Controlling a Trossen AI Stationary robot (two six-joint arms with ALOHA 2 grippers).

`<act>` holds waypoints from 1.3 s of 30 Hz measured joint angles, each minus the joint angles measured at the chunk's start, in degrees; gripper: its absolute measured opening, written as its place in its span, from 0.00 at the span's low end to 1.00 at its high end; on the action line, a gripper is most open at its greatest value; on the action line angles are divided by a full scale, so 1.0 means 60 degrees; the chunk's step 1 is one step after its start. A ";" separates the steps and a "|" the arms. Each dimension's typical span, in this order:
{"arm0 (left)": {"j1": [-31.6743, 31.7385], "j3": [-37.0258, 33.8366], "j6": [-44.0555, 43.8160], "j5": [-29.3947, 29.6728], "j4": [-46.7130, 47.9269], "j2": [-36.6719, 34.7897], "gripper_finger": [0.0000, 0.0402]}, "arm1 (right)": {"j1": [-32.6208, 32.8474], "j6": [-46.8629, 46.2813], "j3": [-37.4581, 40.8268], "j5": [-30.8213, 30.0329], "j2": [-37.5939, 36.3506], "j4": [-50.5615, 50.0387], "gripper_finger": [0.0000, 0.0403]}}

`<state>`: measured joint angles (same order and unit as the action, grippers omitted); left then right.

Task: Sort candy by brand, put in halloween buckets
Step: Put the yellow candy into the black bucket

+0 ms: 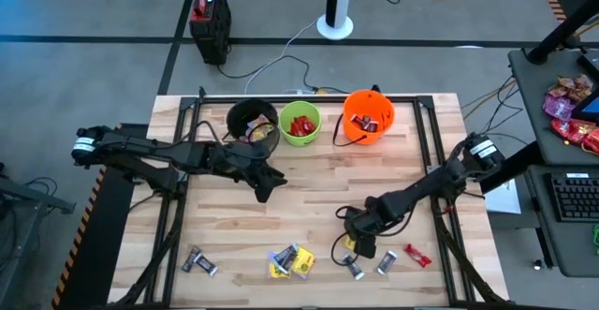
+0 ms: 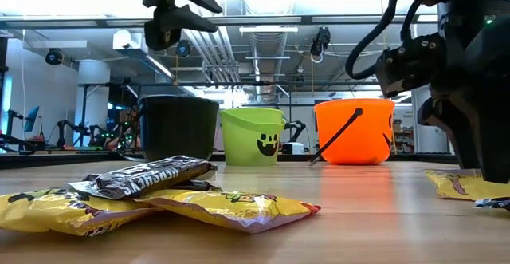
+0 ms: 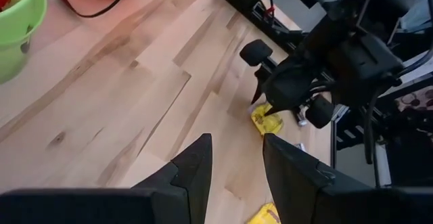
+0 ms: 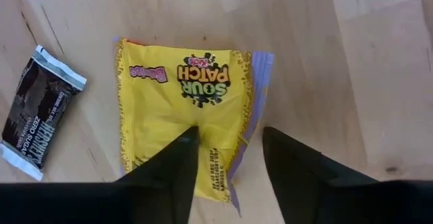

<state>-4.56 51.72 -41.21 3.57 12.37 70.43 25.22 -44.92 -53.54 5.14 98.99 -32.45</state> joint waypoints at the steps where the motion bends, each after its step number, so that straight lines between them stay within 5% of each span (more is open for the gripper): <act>1: 0.0000 0.0000 0.0000 -0.0003 0.0012 0.0000 0.29 | -0.0014 0.0124 0.0011 0.0086 0.0084 0.0066 0.34; 8: 0.0000 0.0000 0.0000 0.0001 0.0002 0.0000 0.29 | -0.0141 0.0638 0.0012 0.0673 0.0220 0.0618 0.05; 14: -0.0020 0.0000 0.0203 -0.0096 -0.0064 0.0007 0.29 | -0.0607 0.0509 0.0059 0.0756 -0.0853 0.0541 0.04; 21: -0.0295 0.0000 0.2709 -0.1631 -0.1632 0.0038 0.29 | -0.1284 0.0689 -0.0357 -0.1150 -0.2801 0.0571 0.03; 31: -0.0401 -0.0015 0.2983 -0.0458 -0.2317 0.0458 0.29 | -0.1698 0.3502 -0.2489 -0.4523 -0.3882 0.1090 0.03; 39: -0.0357 -0.0015 0.2394 -0.0199 -0.3829 0.0954 0.33 | -0.2358 0.5441 -0.4245 -0.4567 -0.3467 0.0907 0.03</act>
<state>-6.70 51.64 -26.85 2.38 -10.60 76.16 11.07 -12.28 -79.01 -22.26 78.19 -27.01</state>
